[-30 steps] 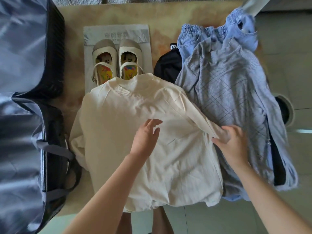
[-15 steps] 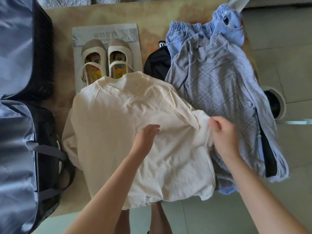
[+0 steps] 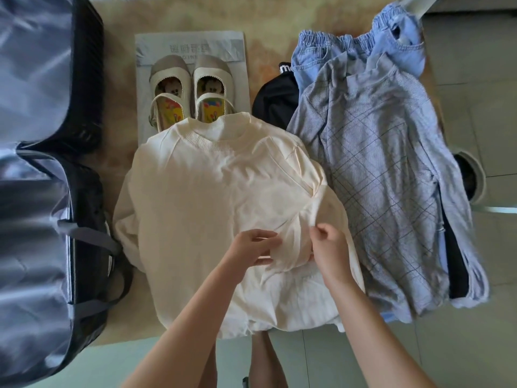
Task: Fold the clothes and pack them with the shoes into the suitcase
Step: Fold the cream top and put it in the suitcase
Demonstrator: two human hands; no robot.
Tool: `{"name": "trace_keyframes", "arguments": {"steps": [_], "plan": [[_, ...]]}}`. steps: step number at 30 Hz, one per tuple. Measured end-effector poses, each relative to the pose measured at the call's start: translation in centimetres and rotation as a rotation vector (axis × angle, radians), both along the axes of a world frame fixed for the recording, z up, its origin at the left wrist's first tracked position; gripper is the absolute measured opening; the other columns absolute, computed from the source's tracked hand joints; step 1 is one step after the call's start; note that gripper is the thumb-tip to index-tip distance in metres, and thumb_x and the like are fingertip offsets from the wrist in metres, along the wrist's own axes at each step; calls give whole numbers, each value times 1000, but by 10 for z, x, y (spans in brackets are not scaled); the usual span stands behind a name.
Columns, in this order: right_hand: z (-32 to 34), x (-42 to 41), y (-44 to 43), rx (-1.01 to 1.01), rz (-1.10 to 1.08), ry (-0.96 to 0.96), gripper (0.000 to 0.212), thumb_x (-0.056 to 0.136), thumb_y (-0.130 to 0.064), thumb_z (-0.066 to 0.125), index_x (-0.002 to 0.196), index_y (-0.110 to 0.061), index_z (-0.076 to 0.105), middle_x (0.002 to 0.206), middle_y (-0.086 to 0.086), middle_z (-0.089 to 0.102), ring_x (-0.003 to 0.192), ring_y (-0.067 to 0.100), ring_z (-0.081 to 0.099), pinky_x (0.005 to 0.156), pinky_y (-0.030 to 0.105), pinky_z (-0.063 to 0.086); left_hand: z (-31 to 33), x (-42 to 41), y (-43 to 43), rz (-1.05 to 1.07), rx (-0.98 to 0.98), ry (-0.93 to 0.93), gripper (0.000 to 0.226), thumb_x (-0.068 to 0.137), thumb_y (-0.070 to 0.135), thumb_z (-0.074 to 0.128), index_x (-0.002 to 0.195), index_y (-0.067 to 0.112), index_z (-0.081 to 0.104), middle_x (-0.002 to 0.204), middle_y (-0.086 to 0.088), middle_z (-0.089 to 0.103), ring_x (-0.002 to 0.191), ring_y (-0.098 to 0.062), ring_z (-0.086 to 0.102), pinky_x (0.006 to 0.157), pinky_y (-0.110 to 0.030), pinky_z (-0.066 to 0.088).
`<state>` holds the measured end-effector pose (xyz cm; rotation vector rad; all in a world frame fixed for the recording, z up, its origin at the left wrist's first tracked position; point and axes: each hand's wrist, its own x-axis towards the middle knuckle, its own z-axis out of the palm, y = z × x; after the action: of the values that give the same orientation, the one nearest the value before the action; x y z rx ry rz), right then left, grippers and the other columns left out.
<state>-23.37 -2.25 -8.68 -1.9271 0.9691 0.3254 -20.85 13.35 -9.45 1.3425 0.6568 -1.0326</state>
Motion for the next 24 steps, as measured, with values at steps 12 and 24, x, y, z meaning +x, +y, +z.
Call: {"name": "trace_keyframes", "arguments": {"steps": [12,24], "plan": [[0,57,-47,-413,615,-197,44,79,2,68,119,-17,64,130,7,49,117,27,42,98,30,33,-4,-4,24,-98,540,-501,8,89,16,60,89,24,61,86,6,64,80,-19,61,71,-29,47],[-10,87,-58,-587,744,-325,18,81,-29,73,82,-11,75,115,5,62,107,32,39,89,32,24,-22,-23,21,-535,638,-649,87,67,48,79,136,23,33,131,1,43,118,-17,46,96,-33,40]]}}
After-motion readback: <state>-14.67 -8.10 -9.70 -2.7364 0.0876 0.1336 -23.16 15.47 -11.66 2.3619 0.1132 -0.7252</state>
